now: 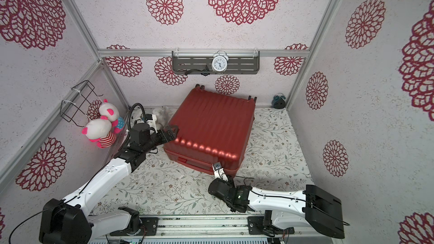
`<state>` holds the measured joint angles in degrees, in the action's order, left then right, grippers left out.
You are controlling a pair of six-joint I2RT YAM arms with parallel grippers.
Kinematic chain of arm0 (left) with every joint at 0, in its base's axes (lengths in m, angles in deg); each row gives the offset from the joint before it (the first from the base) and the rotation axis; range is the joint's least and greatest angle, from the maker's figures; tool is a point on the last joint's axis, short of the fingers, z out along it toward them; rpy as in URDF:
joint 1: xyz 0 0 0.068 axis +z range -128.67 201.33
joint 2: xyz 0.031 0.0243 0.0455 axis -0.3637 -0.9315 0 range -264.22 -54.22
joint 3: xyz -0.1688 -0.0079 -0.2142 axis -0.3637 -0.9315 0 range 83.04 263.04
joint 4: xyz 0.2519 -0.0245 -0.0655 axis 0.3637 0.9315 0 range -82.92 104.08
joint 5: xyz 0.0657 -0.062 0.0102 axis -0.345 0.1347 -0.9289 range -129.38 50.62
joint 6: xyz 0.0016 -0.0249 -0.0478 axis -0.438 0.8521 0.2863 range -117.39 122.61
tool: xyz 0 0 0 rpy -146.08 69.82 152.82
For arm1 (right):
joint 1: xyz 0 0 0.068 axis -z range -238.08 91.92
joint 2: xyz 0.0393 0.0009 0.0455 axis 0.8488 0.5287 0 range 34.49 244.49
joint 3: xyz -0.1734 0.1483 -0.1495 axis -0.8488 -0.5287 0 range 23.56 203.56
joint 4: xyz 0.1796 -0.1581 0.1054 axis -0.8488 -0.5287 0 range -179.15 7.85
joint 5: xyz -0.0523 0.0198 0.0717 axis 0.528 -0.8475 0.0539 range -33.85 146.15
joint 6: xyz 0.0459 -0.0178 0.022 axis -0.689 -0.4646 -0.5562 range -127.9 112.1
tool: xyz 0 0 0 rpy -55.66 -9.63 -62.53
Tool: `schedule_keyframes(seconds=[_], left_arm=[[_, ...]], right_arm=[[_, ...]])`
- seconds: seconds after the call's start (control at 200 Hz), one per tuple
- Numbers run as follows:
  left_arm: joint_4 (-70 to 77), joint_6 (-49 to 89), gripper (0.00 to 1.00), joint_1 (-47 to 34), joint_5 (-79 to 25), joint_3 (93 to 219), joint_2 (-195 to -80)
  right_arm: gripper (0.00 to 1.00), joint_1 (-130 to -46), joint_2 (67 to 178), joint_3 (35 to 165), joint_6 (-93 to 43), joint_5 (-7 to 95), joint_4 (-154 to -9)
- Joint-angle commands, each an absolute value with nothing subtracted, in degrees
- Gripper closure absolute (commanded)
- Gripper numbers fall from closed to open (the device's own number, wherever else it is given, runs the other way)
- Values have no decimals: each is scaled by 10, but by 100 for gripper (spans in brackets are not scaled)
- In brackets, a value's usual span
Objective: Open the suitcase zippers
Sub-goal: Unzip the zipper on the suitcase.
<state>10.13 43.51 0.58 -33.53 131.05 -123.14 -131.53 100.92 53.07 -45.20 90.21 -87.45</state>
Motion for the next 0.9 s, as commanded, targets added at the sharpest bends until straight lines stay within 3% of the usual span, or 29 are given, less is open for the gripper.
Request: schedule_keyframes(seconds=[0.0, 0.35, 0.69, 0.895], left_arm=[[133, 483, 1, -79, -217, 1283, -1228], [120, 504, 1, -176, -284, 1272, -1213], [106, 525, 1, -267, -372, 1263, -1226], [173, 518, 2, -274, -437, 1246, -1145]], right_arm=[[100, -1337, 995, 523, -452, 817, -869], [100, -1369, 1017, 542, -417, 824, -827], [100, -1370, 1119, 590, -353, 773, -758], [100, -1370, 1165, 609, -352, 751, -735]])
